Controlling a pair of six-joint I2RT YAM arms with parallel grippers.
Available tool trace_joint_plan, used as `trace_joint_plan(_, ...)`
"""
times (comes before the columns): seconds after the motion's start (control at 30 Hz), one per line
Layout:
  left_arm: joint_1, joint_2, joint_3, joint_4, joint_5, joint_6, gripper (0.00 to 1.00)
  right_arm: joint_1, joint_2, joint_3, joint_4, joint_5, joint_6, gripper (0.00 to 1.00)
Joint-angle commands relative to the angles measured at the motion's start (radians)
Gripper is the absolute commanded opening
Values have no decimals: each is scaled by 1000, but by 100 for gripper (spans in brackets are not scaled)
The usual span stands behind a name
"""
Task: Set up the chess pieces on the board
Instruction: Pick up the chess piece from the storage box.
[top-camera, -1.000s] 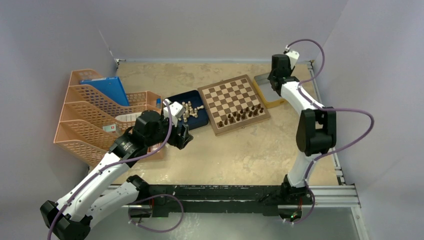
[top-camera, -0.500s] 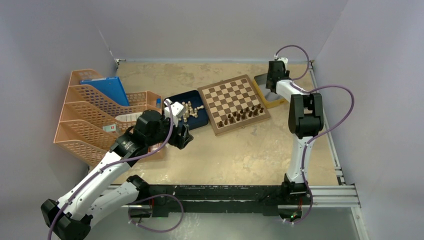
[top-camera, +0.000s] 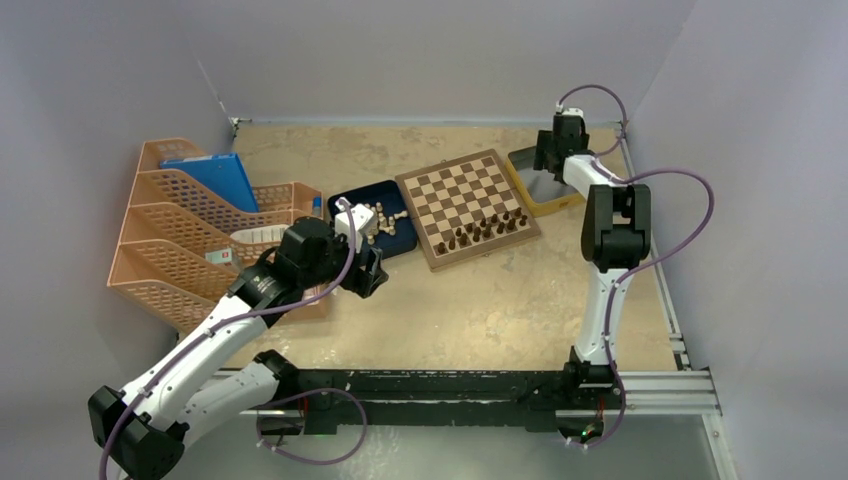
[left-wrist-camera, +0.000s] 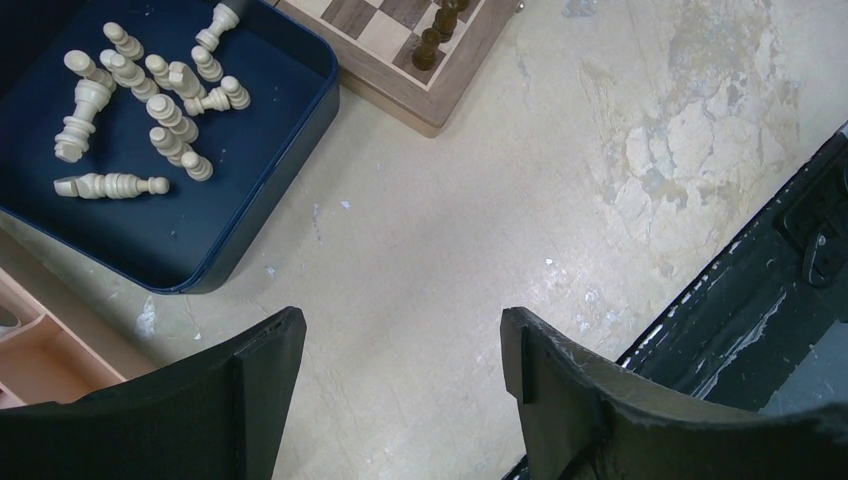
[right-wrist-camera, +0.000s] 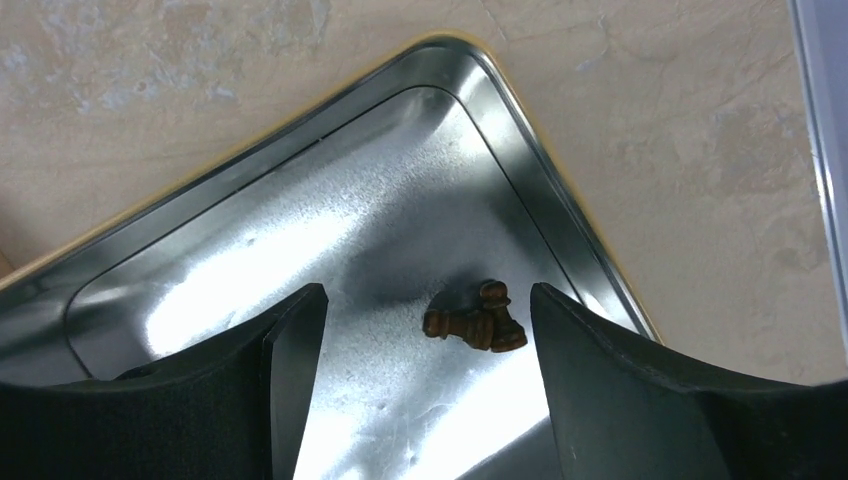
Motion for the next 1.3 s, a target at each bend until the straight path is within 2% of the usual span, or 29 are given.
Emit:
trace_joint_plan(0.0,0,6,3,38,5,12,71,-34,7,34,-10,-79,-10,77)
trace_joint_plan(0.43,-1,6,4,36,13,9,71,-55,35,66,-96,-162,8,76)
trace_joint_plan(0.63,-1,7,5,38,24,11,71,-55,24,59,-117,-253,7,73)
trace_joint_plan(0.9,0,7,3,40,42,11,70,-54,25,56,-134,-263,8,67)
trace_joint_plan(1.17,0,6,2,38,50,11,70,-51,20,55,-151,-259,12,55)
trace_joint_plan(1.27,-1,7,3,43,54,11,70,-47,11,56,-158,-250,24,54)
